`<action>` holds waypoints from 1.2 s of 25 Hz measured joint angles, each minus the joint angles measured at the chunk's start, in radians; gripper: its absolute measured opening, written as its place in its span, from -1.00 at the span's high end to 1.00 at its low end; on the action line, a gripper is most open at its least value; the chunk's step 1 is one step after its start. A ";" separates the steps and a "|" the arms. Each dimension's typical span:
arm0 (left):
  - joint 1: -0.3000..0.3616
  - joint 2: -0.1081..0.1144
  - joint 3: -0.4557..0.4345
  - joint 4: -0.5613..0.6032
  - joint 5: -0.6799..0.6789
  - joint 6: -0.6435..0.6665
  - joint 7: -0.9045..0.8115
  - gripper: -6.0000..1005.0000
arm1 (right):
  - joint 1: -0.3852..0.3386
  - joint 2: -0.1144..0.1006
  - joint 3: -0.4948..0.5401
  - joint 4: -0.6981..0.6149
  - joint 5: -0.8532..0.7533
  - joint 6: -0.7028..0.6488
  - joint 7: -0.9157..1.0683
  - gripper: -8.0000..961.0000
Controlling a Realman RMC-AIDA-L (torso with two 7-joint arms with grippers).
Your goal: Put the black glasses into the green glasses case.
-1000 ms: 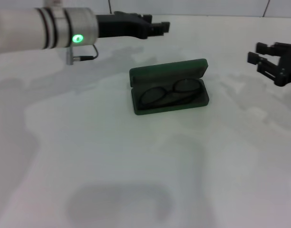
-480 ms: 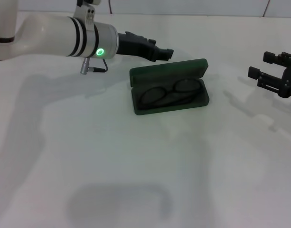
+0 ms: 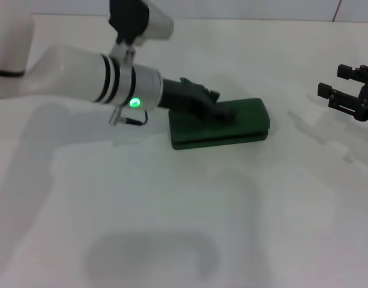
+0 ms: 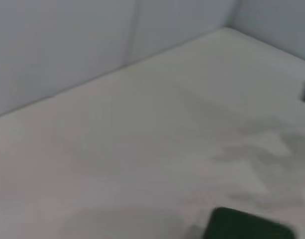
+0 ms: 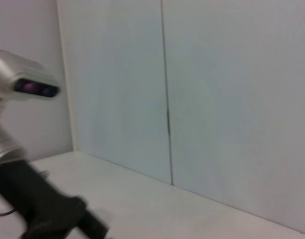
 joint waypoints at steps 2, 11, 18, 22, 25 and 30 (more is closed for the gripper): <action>0.023 0.000 -0.002 0.023 -0.018 0.002 0.077 -0.27 | 0.004 0.001 -0.002 0.001 -0.006 0.009 -0.002 -0.29; 0.207 0.047 -0.002 0.010 -0.349 0.517 0.512 -0.27 | 0.013 -0.011 -0.094 -0.018 -0.015 -0.259 -0.054 -0.30; 0.359 0.106 -0.002 -0.048 -0.391 0.902 0.587 -0.28 | 0.069 0.000 -0.150 -0.004 -0.031 -0.407 -0.077 -0.42; 0.414 0.093 -0.002 -0.095 -0.391 0.916 0.611 -0.52 | 0.088 0.008 -0.202 0.005 -0.032 -0.401 -0.113 -0.56; 0.440 0.083 -0.002 -0.104 -0.391 0.923 0.644 -0.62 | 0.095 0.012 -0.210 0.040 -0.012 -0.400 -0.167 -0.67; 0.464 0.081 -0.002 -0.102 -0.390 0.951 0.674 -0.71 | 0.127 0.012 -0.210 0.102 0.010 -0.399 -0.211 -0.85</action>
